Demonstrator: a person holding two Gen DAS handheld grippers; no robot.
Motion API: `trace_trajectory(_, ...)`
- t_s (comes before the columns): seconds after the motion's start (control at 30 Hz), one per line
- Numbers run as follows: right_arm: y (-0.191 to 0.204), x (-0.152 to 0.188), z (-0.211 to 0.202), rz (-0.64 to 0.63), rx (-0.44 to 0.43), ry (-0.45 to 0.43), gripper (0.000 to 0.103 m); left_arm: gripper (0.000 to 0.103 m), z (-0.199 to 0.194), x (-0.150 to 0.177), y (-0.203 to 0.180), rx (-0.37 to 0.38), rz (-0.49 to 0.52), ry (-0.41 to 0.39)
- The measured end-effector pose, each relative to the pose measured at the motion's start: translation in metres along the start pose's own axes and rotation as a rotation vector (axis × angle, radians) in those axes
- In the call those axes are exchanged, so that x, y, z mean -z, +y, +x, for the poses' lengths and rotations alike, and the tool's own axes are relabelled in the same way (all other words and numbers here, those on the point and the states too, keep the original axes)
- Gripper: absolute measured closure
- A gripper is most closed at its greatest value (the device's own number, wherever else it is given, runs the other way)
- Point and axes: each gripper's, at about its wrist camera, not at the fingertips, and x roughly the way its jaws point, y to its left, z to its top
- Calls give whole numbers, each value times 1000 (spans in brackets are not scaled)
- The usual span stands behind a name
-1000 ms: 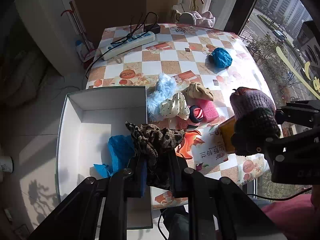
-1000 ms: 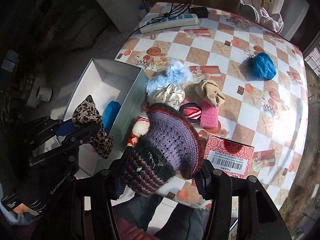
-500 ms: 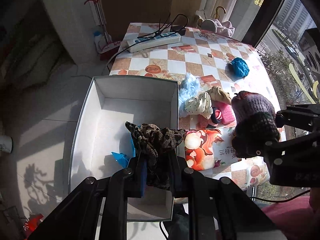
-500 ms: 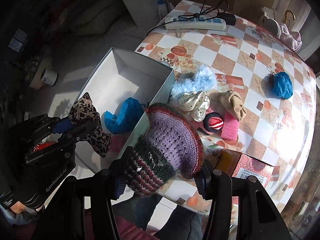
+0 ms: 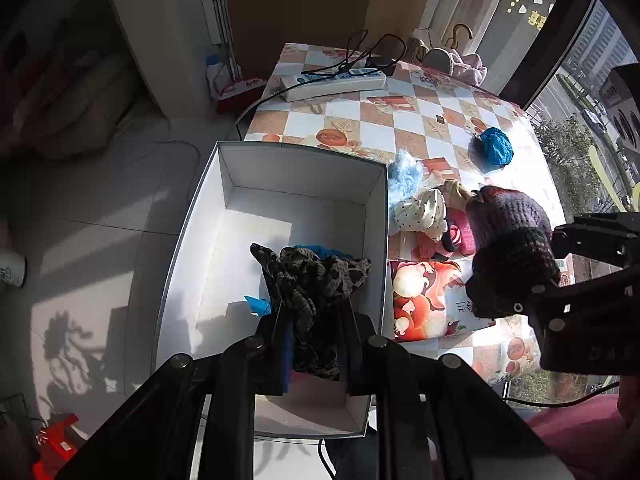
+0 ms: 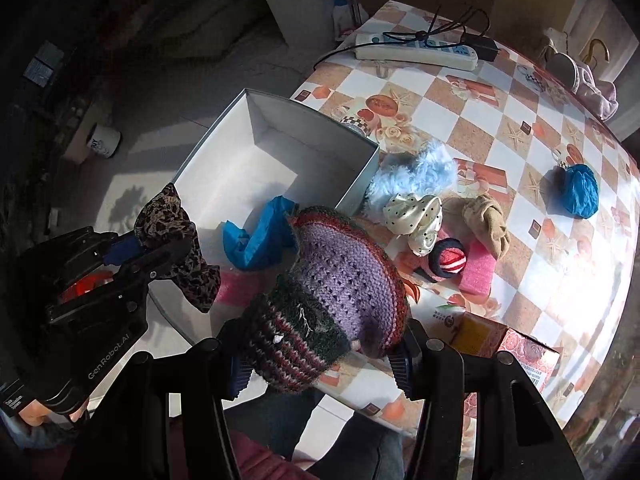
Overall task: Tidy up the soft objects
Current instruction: 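Carry the leopard scarf and purple knit hat over the white box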
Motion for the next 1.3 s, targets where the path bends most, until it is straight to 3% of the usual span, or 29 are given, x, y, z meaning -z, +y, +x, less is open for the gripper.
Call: trace_trajectory(1.3,14,-12,8,-25,4,19,46,84,3,1,16,8,-35,0)
